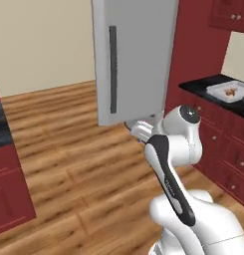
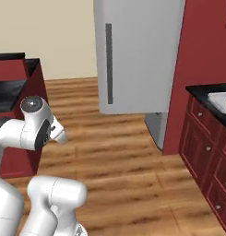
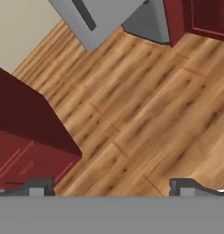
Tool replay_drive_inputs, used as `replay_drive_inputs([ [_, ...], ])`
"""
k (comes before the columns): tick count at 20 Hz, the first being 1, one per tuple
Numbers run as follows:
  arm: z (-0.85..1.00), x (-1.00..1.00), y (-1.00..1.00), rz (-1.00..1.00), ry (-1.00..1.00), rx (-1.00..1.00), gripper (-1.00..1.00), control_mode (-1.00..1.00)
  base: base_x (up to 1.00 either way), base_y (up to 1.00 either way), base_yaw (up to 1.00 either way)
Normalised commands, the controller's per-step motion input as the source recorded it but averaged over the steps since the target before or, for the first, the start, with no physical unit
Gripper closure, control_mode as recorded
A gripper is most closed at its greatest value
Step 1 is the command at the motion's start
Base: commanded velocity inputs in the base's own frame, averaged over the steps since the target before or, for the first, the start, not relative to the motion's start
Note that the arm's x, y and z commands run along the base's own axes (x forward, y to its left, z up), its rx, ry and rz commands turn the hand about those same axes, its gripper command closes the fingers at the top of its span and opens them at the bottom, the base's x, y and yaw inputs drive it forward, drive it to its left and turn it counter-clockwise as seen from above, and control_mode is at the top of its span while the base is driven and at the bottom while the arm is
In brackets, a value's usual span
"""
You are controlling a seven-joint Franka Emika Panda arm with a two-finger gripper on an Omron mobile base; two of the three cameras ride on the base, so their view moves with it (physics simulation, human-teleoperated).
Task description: Place one mushroom and one steak in each tupperware on the nearby counter, to pack two identical lunches.
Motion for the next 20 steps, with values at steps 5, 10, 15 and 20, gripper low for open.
replay_drive_inputs([
  [5,0.0,0.0,0.0,0.0,0.0,0.0,-1.0,1.0,0.83,0.18,0.41],
  [10,0.0,0.0,0.0,0.0,0.0,0.0,-1.0,1.0,1.0,-0.25,0.13],
  [15,0.0,0.0,0.0,0.0,0.0,0.0,-1.0,1.0,1.0,0.24,0.11],
  [20,0.0,0.0,0.0,0.0,0.0,0.0,-1.0,1.0,1.0,0.29,0.08],
])
